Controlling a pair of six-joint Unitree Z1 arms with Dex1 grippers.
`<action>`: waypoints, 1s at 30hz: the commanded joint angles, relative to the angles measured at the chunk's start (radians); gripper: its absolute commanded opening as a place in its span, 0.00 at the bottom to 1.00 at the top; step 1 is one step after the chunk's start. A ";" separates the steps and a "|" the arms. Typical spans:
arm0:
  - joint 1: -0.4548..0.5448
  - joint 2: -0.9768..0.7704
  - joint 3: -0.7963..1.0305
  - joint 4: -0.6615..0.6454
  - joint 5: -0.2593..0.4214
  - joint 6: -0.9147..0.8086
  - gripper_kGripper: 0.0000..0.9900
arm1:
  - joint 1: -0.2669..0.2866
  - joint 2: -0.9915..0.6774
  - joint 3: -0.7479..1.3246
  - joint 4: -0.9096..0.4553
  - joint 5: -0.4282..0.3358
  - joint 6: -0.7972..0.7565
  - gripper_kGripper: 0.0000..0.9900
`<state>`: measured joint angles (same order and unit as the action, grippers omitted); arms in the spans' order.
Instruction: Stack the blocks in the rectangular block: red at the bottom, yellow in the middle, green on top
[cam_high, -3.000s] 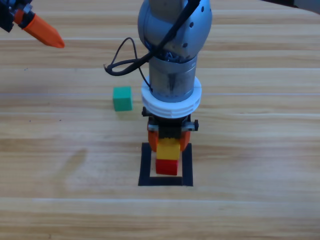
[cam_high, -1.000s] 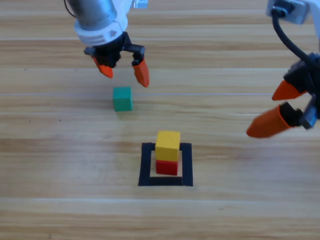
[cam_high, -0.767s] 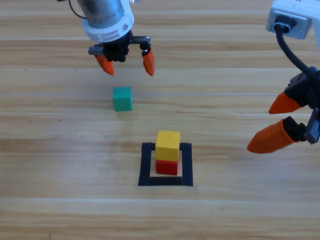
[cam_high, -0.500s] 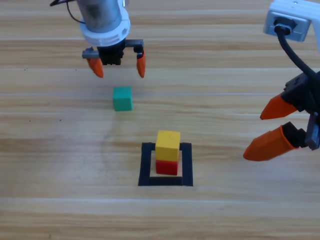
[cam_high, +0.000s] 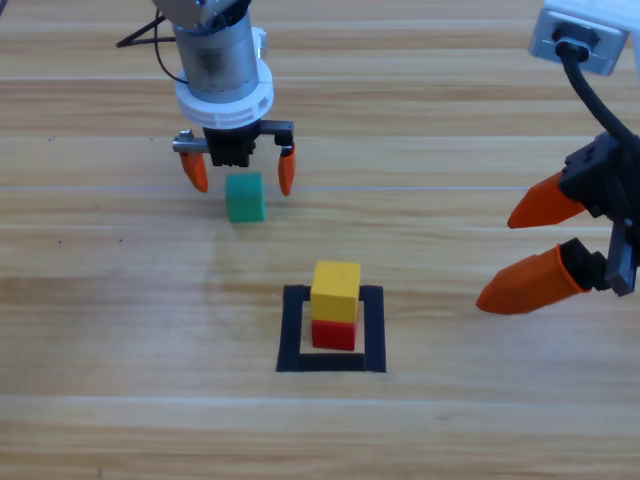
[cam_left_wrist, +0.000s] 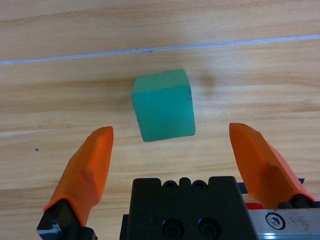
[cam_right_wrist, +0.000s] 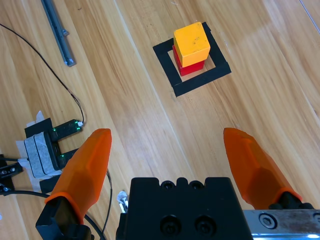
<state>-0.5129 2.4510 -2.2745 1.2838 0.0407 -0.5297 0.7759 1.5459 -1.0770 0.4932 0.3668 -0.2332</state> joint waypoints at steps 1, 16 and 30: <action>-0.025 0.086 -0.034 0.011 0.013 -0.015 1.00 | 0.017 -0.053 0.032 -0.018 0.020 -0.006 0.99; -0.007 0.148 -0.083 0.011 0.008 -0.073 0.98 | 0.019 -0.055 0.032 -0.025 0.024 -0.003 0.99; 0.030 0.144 -0.083 0.022 0.014 -0.056 0.54 | 0.019 -0.052 0.029 -0.031 0.023 -0.003 0.99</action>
<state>-0.5105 2.5483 -2.3432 1.2969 0.0409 -0.5895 0.7760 1.5458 -1.0765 0.4820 0.3719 -0.2332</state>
